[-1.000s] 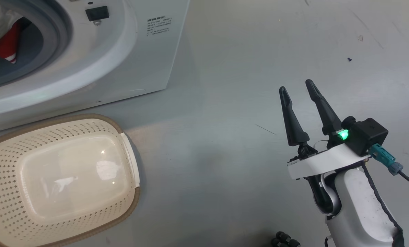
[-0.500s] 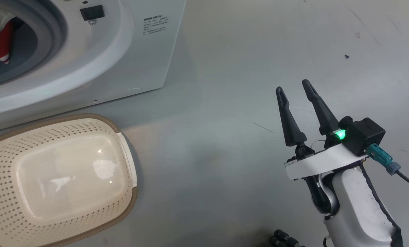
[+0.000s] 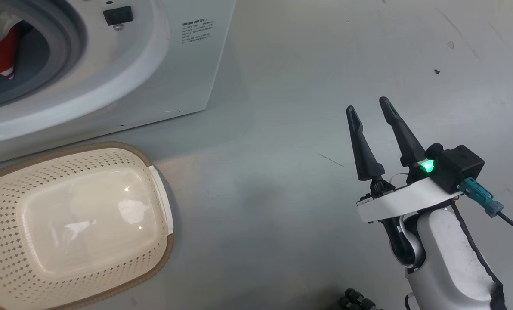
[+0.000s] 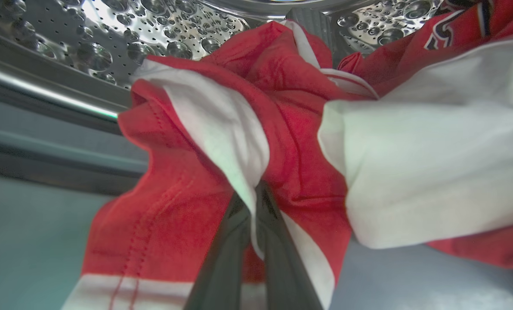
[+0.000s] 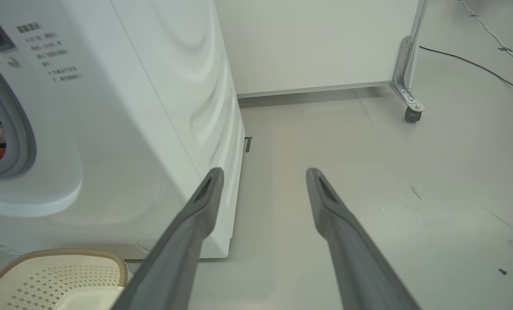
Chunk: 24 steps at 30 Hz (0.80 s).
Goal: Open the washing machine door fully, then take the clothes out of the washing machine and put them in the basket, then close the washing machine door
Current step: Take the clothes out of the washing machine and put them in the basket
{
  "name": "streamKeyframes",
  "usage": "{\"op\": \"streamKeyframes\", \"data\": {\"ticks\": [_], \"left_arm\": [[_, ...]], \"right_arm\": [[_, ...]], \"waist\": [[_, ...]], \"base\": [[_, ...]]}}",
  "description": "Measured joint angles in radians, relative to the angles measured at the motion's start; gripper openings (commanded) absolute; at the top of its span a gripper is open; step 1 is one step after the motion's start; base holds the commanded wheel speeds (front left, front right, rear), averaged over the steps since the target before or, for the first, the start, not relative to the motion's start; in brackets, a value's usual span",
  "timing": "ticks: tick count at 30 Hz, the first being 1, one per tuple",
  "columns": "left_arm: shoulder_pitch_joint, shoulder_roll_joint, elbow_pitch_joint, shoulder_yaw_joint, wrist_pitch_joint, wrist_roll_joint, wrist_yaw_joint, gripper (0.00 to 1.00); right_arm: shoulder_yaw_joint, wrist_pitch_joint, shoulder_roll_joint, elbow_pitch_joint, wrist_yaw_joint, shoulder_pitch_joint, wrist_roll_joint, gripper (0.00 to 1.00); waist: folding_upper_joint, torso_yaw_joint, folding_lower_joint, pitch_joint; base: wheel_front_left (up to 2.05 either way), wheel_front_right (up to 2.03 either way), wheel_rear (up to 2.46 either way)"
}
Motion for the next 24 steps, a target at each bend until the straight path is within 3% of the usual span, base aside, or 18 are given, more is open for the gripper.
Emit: {"op": "streamKeyframes", "data": {"ticks": [13,20,24], "left_arm": [[-0.016,-0.021,0.040,-0.011,-0.057,0.000,-0.023,0.00],[-0.015,-0.059,0.044,-0.070,-0.136,0.028,-0.078,0.00],[-0.012,-0.080,0.058,-0.070,-0.178,0.027,-0.085,0.00]], "right_arm": [[-0.005,0.000,0.000,0.004,-0.007,-0.010,0.000,1.00],[-0.020,0.000,0.000,0.020,-0.007,-0.010,-0.007,1.00],[-0.022,0.000,0.000,0.028,-0.007,-0.010,-0.010,1.00]], "waist": [[0.0000,0.016,0.0000,-0.018],[0.0000,0.039,0.0000,-0.056],[0.0000,0.054,0.0000,-0.082]], "base": [[0.00,0.00,0.00],[0.00,0.00,0.00],[0.00,0.00,0.00]]}}
